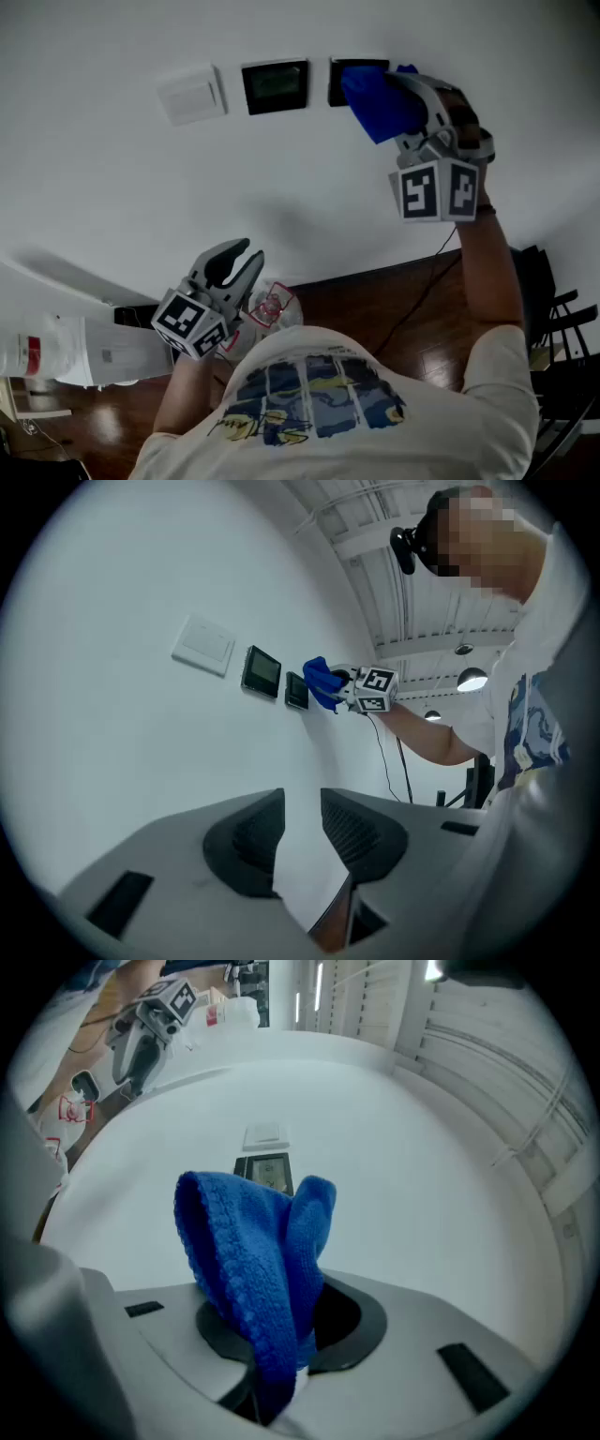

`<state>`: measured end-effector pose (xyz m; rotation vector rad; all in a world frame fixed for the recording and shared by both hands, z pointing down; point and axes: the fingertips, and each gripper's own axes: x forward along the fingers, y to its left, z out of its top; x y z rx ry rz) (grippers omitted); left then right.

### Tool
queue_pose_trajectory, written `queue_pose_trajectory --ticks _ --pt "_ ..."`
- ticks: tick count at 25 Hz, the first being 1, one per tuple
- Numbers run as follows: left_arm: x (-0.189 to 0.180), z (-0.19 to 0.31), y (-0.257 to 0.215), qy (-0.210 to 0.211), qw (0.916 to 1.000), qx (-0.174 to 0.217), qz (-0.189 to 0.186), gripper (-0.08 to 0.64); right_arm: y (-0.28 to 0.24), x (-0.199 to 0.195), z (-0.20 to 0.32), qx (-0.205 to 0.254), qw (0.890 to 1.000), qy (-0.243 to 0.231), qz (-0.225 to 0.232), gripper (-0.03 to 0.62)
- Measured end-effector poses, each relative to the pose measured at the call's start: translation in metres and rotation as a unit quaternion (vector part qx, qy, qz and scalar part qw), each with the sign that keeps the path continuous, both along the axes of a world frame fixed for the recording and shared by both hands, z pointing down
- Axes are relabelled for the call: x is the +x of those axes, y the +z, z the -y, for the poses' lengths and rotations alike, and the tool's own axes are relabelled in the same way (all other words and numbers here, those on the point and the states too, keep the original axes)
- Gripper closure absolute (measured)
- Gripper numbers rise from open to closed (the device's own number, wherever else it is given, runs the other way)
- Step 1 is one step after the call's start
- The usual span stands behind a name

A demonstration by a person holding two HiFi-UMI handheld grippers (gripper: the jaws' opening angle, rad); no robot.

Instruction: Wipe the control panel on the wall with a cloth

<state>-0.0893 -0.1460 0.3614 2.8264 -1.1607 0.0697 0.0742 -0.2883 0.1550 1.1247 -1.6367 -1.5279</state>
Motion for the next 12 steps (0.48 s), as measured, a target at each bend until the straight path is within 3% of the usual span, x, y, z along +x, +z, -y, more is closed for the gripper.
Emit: queue_pose_trajectory --ticks 6,12 --pt "0.0 -0.004 0.007 0.0 0.9999 -0.01 -0.005 0.463 -0.003 -0.011 0.017 -0.007 0.999 0.045 -0.001 0.506" --pt "-0.004 -0.006 0.009 -0.003 0.9999 -0.011 -0.008 0.463 0.008 -0.017 0.025 -0.017 0.998 0.056 -0.026 0.506"
